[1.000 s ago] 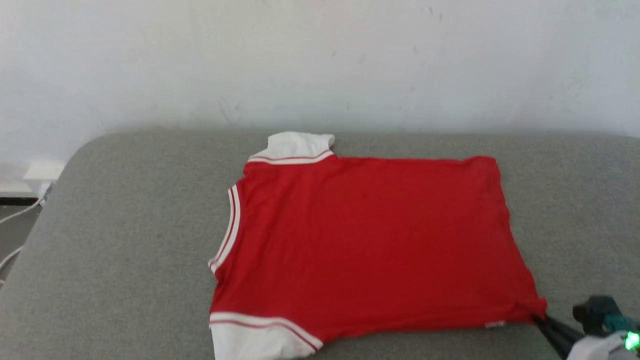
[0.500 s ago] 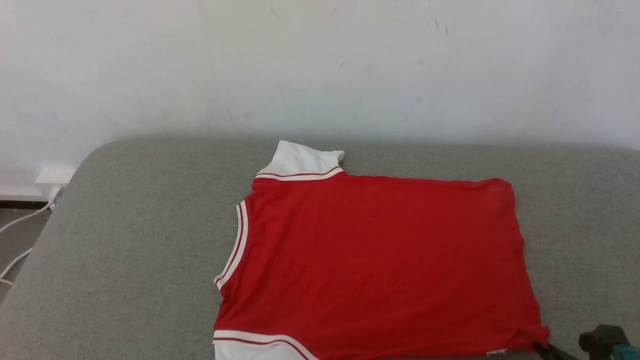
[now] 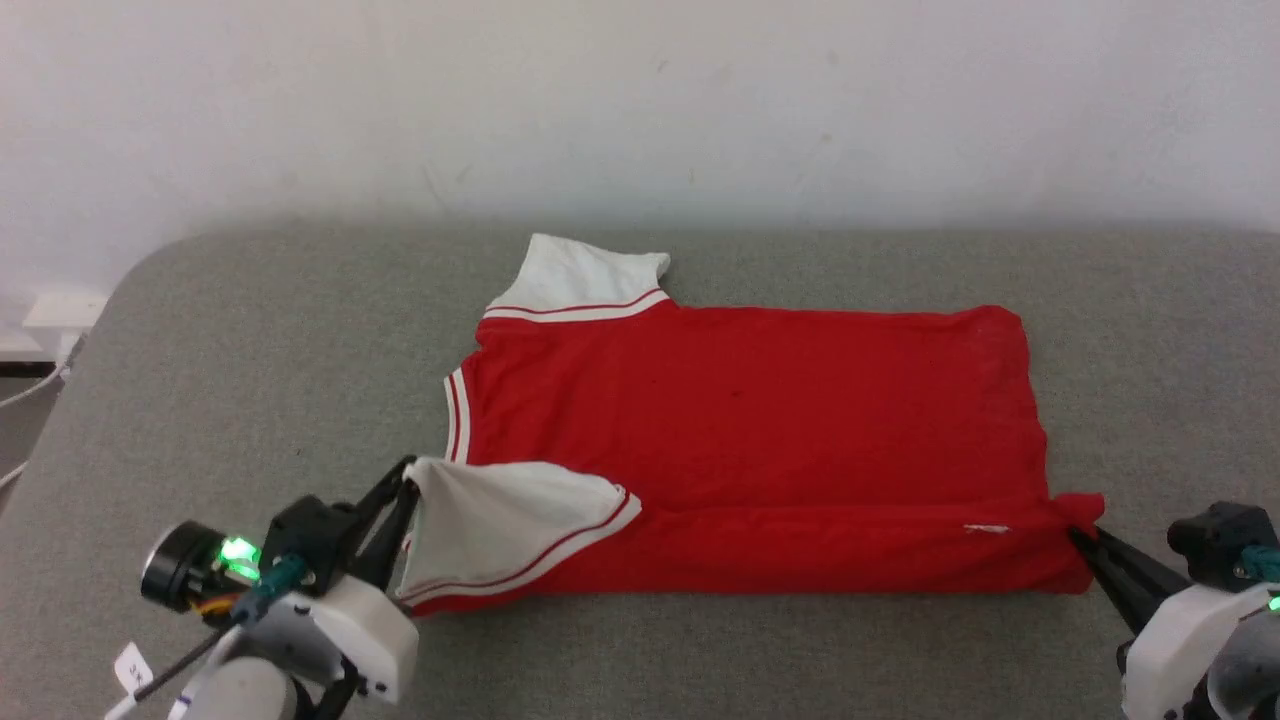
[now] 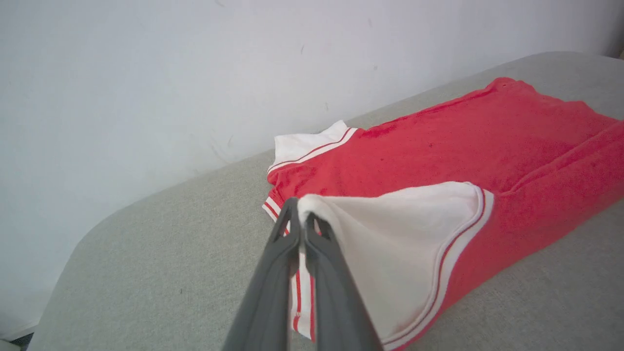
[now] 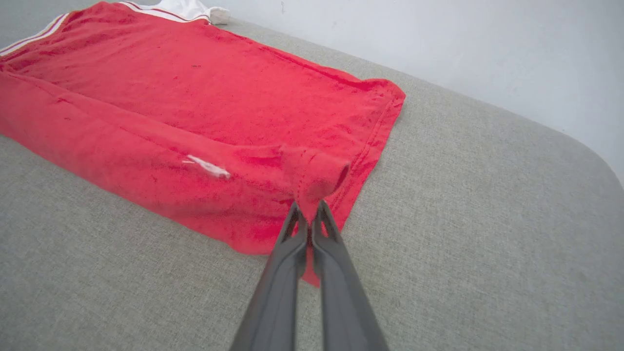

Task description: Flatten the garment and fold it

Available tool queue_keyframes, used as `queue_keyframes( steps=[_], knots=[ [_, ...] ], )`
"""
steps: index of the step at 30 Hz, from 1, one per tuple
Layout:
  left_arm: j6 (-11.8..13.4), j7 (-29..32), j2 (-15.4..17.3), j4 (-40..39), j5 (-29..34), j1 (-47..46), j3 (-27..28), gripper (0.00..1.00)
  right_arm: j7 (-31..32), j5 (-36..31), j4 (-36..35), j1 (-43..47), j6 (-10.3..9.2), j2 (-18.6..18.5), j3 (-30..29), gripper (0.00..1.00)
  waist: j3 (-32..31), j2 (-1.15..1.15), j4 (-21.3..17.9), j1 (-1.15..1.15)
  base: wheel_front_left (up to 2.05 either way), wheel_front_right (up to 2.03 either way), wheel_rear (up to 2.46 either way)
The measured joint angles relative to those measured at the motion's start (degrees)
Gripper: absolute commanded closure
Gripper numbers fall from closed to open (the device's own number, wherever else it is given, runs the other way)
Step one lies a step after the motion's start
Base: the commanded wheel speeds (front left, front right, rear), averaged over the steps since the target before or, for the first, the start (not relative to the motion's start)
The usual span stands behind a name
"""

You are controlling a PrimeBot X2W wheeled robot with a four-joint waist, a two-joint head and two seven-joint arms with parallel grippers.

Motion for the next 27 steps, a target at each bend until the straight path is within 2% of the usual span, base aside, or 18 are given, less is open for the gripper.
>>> queue_keyframes(
  steps=[10,15,22,27],
  knots=[
    [-0.7,-3.31,-0.4,15.27,0.49,-17.24,-3.23,1.0,4.24,-0.38,1.09,-8.29,0.0,-0.41,1.07,1.0,6.53,0.0,-1.21,0.0,0.0,0.0,0.0],
    [-1.03,-4.87,-1.77,24.6,0.36,-23.98,-5.19,1.0,6.56,-0.53,3.96,-12.78,0.0,-0.7,2.94,1.0,10.23,0.0,-1.66,0.0,0.0,0.0,0.0],
    [-1.1,-5.75,-3.04,39.21,-0.51,-28.4,-9.17,1.0,9.22,0.1,8.88,-17.33,0.0,-0.44,8.1,1.0,13.98,0.0,-2.48,0.0,0.0,0.0,0.0],
    [-1.05,-7.84,-3.61,44.68,-3.64,-30.23,-12.88,1.0,8.49,1.9,11.06,-18.79,-0.01,-0.34,10.72,1.0,13.58,0.0,-3.06,-0.01,0.0,0.0,0.0]
  ],
)
